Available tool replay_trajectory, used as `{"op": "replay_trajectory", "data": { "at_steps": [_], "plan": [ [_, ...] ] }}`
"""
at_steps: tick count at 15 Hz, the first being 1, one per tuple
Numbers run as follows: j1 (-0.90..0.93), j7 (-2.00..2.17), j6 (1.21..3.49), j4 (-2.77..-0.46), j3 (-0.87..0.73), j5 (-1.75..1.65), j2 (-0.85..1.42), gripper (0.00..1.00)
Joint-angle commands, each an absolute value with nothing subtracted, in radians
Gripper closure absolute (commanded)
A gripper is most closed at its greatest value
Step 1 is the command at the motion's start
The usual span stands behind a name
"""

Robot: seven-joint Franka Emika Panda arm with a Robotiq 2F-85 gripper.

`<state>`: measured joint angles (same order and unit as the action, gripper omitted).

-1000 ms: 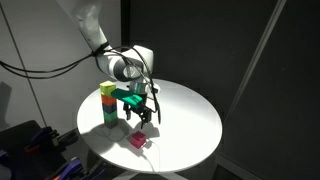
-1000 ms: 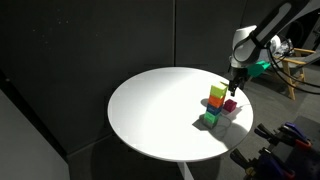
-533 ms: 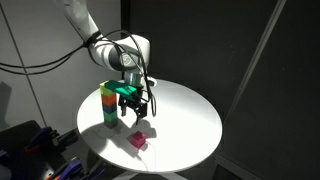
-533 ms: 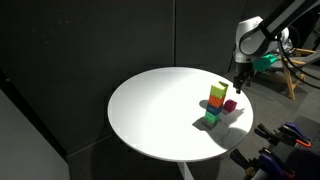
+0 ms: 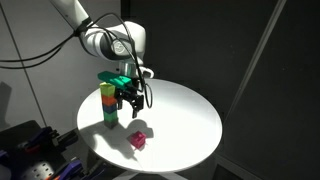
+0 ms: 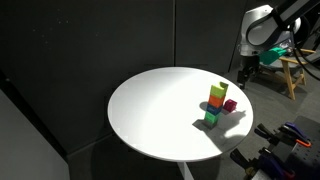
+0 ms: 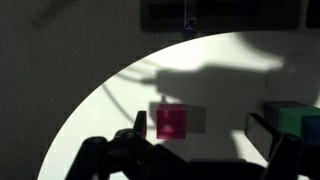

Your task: Put the pink block on the table

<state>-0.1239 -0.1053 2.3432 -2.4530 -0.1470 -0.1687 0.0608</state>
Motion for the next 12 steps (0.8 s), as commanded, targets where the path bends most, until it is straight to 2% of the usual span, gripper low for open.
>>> {"op": "replay_trajectory", "data": {
  "at_steps": [1,12],
  "plan": [
    [-0.124,-0.117,2.33,-2.504,-0.138,-0.167,-0.034,0.0],
    [-0.103,-0.16,2.348,-2.579,-0.119,-0.122,-0.188,0.0]
  ]
}}
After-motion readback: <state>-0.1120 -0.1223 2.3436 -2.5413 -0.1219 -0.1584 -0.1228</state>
